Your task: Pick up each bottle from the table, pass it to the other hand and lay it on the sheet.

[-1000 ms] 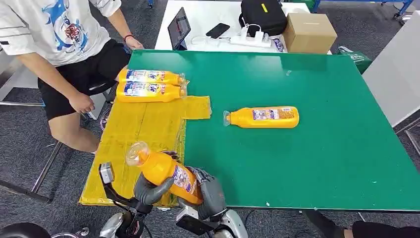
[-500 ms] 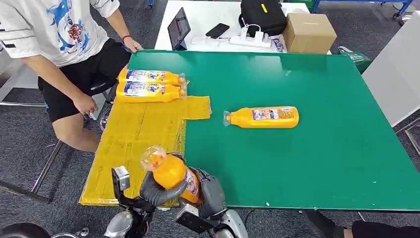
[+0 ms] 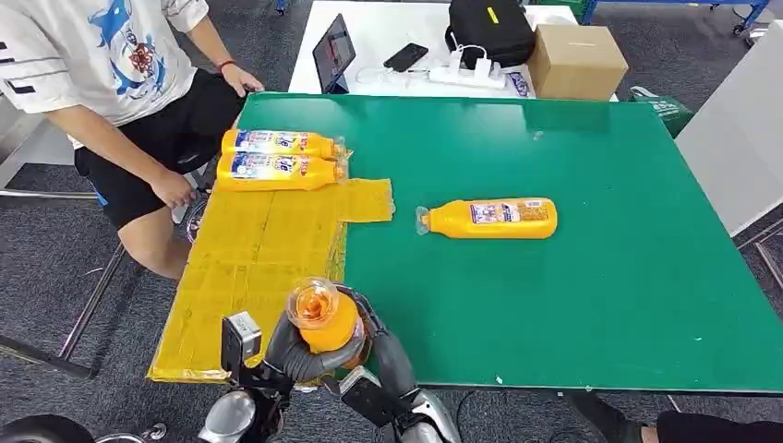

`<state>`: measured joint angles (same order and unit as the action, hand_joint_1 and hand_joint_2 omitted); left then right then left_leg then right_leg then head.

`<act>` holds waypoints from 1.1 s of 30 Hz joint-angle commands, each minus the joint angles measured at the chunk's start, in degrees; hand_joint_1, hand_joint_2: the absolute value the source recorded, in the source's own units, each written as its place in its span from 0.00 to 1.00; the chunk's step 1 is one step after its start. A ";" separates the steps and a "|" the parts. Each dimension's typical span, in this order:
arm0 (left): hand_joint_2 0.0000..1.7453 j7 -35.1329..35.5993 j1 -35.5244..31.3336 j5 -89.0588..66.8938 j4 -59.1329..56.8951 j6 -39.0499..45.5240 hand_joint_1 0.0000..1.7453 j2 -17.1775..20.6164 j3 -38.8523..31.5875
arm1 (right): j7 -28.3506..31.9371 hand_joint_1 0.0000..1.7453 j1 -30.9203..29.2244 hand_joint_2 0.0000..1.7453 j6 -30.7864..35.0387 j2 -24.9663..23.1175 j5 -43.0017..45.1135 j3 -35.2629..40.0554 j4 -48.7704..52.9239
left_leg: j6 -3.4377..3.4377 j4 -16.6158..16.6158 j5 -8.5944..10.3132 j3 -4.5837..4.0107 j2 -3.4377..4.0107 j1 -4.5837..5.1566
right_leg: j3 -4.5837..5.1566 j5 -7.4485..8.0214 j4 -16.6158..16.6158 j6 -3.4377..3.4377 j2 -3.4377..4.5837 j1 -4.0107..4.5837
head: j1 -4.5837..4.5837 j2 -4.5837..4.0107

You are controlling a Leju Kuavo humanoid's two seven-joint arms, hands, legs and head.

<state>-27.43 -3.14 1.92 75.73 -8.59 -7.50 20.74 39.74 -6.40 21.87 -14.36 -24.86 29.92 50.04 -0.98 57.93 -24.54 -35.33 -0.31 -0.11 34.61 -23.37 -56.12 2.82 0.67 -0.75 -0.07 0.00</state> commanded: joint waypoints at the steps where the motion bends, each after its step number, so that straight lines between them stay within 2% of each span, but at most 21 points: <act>1: 1.00 0.36 -3.68 5.26 1.41 4.34 1.00 -1.23 -9.91 | 0.01 0.00 4.94 0.00 -8.89 4.53 5.57 -3.79 23.18 | 0.05 0.09 -0.15 0.22 -0.10 -0.08 | -0.29 -0.16 -0.03 -0.11 -0.21 0.10 | 0.00 0.00; 2: 1.00 0.68 -4.33 6.33 1.84 5.04 1.00 -1.23 -11.09 | 0.16 0.00 5.45 0.00 -8.91 4.59 5.81 -4.16 24.92 | 0.03 0.06 -0.02 -0.03 -0.13 -0.04 | -0.04 -0.05 -0.03 -0.06 -0.18 0.05 | 0.00 0.00; 5: 1.00 0.84 -6.88 11.55 3.40 7.02 1.00 -1.48 -15.65 | 0.26 0.00 6.68 0.00 -7.60 4.43 9.07 -5.60 31.03 | 0.04 0.09 0.00 -0.08 -0.14 -0.06 | 0.03 -0.04 -0.05 -0.07 -0.19 0.07 | 0.02 0.00; 6: 1.00 0.88 -7.69 12.75 3.77 7.70 1.00 -1.63 -16.81 | 0.26 0.00 6.91 0.00 -6.40 4.24 9.72 -6.15 32.45 | 0.09 0.20 -0.13 0.13 -0.18 -0.14 | -0.23 -0.16 -0.12 -0.16 -0.30 0.17 | -0.02 0.00; 8: 1.00 0.69 -9.85 14.64 4.50 11.09 1.00 -1.57 -19.16 | 0.26 0.00 7.47 0.00 -2.46 4.65 13.76 -6.18 37.33 | 0.08 0.17 -0.09 0.06 -0.16 -0.12 | -0.15 -0.12 -0.11 -0.14 -0.26 0.15 | -0.02 0.00; 10: 1.00 -0.15 -12.14 14.15 4.52 14.24 1.00 -1.50 -20.86 | 0.26 0.00 7.96 0.00 2.63 4.98 14.23 -5.80 41.81 | 0.05 0.13 -0.02 -0.06 -0.13 -0.07 | 0.00 -0.05 -0.09 -0.08 -0.20 0.09 | 0.00 0.00; 15: 1.00 -0.09 -12.55 14.12 4.50 14.35 1.00 -1.44 -20.93 | 0.26 0.00 8.00 0.00 2.68 5.05 14.28 -5.76 41.87 | 0.05 0.03 0.02 0.04 -0.09 -0.05 | -0.09 -0.03 0.00 -0.05 -0.13 0.05 | 0.00 0.00; 16: 1.00 -0.09 -12.55 14.12 4.50 14.35 1.00 -1.44 -20.93 | 0.26 0.00 8.00 0.00 2.68 5.05 14.28 -5.76 41.87 | 0.08 0.08 -0.12 0.28 -0.11 -0.13 | -0.38 -0.16 0.01 -0.12 -0.22 0.15 | 0.00 0.00; 17: 1.00 -0.09 -12.55 14.12 4.50 14.35 1.00 -1.44 -20.93 | 0.26 0.00 8.00 0.00 2.68 5.05 14.28 -5.76 41.87 | 0.06 0.03 -0.01 0.10 -0.07 -0.05 | -0.16 -0.06 0.00 -0.06 -0.13 0.07 | -0.02 0.00; 20: 1.00 -0.09 -12.55 14.12 4.50 14.35 1.00 -1.44 -20.93 | 0.26 0.00 8.00 0.00 2.68 5.05 14.28 -5.76 41.87 | 0.08 0.05 -0.06 0.22 -0.08 -0.09 | -0.31 -0.11 0.02 -0.10 -0.17 0.11 | -0.02 0.00; 21: 1.00 -1.35 -12.43 12.66 4.36 16.08 1.00 -1.68 -20.64 | 0.26 0.00 7.95 0.00 4.58 5.08 14.29 -5.36 42.78 | 0.09 0.05 -0.08 0.26 -0.09 -0.12 | -0.36 -0.12 0.03 -0.12 -0.18 0.14 | 0.00 0.00; 23: 1.00 -3.58 -13.85 7.64 4.16 21.30 1.00 -1.54 -20.83 | 0.26 0.00 8.00 0.00 10.30 5.62 14.95 -4.41 46.30 | 0.10 0.07 -0.10 0.30 -0.08 -0.12 | -0.39 -0.13 0.01 -0.14 -0.18 0.15 | 0.00 0.00; 24: 1.00 -6.04 -15.16 -1.13 3.42 27.82 1.00 -0.88 -20.15 | 0.26 0.00 7.95 0.00 14.18 5.78 15.05 -4.13 49.08 | 0.08 0.08 -0.02 0.08 -0.10 -0.08 | -0.15 -0.07 -0.03 -0.09 -0.17 0.09 | 0.00 0.00; 26: 1.00 -5.83 -17.00 -10.85 1.12 32.62 1.00 0.08 -19.11 | 0.26 0.00 7.68 0.00 18.08 5.97 14.77 -4.06 51.72 | 0.07 0.12 0.02 -0.06 -0.13 -0.05 | -0.02 -0.05 -0.09 -0.07 -0.19 0.07 | -0.02 0.00; 28: 1.00 -3.42 -19.10 -23.91 -4.40 37.83 1.00 1.45 -17.82 | 0.26 0.00 8.24 0.00 18.13 3.55 12.67 -7.34 55.34 | 0.09 0.15 -0.01 0.02 -0.22 -0.09 | -0.12 -0.10 -0.10 -0.11 -0.30 0.11 | 0.00 0.00; 30: 1.00 -1.44 -20.99 -31.93 -10.62 38.44 1.00 2.61 -16.66 | 0.26 0.00 8.28 0.00 18.13 2.53 11.21 -8.60 56.07 | 0.10 0.05 0.04 0.10 -0.28 -0.05 | -0.20 -0.09 -0.05 -0.11 -0.35 0.07 | 0.00 0.00; 32: 1.00 1.81 -24.89 -49.01 -23.25 41.13 1.00 5.12 -12.81 | 0.26 0.00 7.27 0.00 18.13 2.76 9.51 -8.25 54.07 | 0.10 -0.02 0.04 0.21 -0.21 -0.03 | -0.27 -0.07 0.01 -0.12 -0.26 0.05 | -0.02 0.00; 33: 1.00 2.97 -26.52 -54.51 -28.61 42.37 1.00 5.71 -11.63 | 0.26 0.00 6.65 1.00 18.13 3.31 9.87 -7.46 52.82 | 0.08 -0.10 0.09 0.22 -0.23 0.01 | -0.28 -0.03 0.05 -0.09 -0.27 0.00 | 0.00 0.00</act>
<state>-30.46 -18.32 -23.61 77.89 28.81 -7.78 1.75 40.11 2.22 39.61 -11.00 -12.92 24.54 101.07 -0.95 57.94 -24.48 -35.35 -0.35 -0.10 34.62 -23.35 -56.12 2.82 0.65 -0.76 -0.07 0.00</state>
